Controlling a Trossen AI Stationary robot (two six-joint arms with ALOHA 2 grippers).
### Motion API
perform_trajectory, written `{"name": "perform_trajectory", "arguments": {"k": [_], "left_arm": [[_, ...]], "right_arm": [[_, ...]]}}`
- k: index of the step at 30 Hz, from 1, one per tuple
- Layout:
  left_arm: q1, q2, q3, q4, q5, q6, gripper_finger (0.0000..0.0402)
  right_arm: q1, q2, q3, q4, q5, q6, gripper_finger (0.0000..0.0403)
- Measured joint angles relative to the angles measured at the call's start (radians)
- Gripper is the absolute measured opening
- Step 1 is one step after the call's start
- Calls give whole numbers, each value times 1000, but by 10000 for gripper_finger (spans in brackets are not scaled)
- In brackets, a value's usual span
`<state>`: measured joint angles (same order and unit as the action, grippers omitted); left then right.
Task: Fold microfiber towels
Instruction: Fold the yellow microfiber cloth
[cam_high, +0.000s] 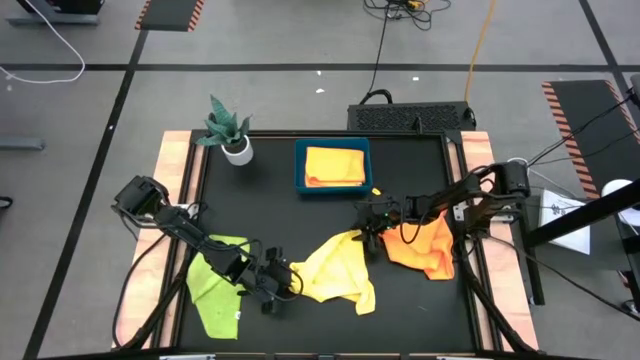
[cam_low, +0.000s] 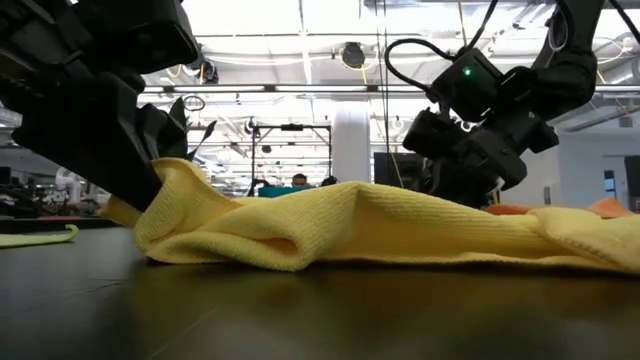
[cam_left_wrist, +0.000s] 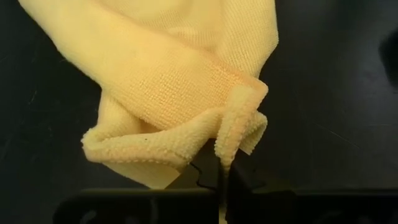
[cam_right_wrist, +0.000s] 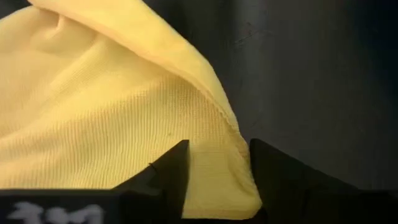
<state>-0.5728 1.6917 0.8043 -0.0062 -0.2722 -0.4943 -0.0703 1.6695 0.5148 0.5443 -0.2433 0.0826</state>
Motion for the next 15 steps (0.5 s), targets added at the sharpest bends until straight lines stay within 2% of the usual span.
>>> {"name": "perform_trajectory", "arguments": {"k": [9,15], "left_arm": [[4,0,0,-108,8,-8,5],[7,-66,0,-222,28,-11,5]], "right_arm": [[2,-89,0,-111,8,-10,12],[42,-204,0,-141,8,97,3]]}}
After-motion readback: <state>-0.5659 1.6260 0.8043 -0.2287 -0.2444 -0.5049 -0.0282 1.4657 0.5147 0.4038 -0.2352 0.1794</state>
